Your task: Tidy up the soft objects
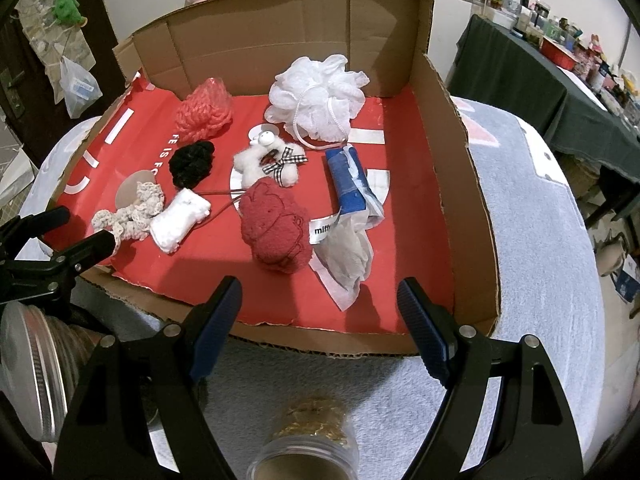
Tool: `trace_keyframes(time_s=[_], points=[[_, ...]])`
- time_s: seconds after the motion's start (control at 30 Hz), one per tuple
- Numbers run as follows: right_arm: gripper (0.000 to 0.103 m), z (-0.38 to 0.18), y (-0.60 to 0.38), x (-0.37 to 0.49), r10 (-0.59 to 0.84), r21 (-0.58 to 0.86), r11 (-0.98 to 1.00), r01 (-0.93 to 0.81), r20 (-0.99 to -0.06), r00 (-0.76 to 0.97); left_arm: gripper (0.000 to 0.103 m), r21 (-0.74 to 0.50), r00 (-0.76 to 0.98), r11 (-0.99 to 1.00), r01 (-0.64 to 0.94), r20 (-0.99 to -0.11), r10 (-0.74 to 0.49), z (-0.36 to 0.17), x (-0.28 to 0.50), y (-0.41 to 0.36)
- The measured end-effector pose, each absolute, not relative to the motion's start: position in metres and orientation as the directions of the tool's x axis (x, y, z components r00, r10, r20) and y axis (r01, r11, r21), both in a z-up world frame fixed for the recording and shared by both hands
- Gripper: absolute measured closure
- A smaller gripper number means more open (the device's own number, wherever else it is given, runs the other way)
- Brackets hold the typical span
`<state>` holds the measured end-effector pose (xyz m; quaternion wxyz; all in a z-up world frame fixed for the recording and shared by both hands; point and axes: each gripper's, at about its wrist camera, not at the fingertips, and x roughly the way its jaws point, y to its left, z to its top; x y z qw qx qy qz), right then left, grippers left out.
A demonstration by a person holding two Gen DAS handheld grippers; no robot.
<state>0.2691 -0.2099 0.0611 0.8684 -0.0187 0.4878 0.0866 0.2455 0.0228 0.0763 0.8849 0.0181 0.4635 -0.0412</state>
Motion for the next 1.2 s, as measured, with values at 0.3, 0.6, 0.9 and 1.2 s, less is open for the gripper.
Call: trace_keyframes(time_s=[0.3, 0.6, 0.9, 1.2], points=[[0.023, 0.0611, -0.2103, 0.2683, 0.128, 0.047, 0.985, -0.169, -0.85, 0.511, 0.0, -0.007, 0.568, 0.996, 0.089, -0.821, -0.057, 0.0764, 0.2452, 0.0227], [0.023, 0.061, -0.2103, 0.2682, 0.128, 0.047, 0.985, -0.168, -0.85, 0.511, 0.0, -0.02, 0.563, 0.996, 0.088, -0.824, -0.067, 0.0763, 0.2448, 0.0242], [0.023, 0.0609, -0.2101, 0.2678, 0.128, 0.046, 0.985, -0.169, -0.849, 0.512, 0.0, -0.019, 0.565, 0.996, 0.087, -0.823, -0.065, 0.0764, 0.2442, 0.024], [0.023, 0.0608, -0.2109, 0.2675, 0.126, 0.045, 0.985, -0.165, -0.846, 0.518, 0.0, -0.025, 0.565, 0.996, 0.09, -0.822, -0.072, 0.0762, 0.2442, 0.0244]])
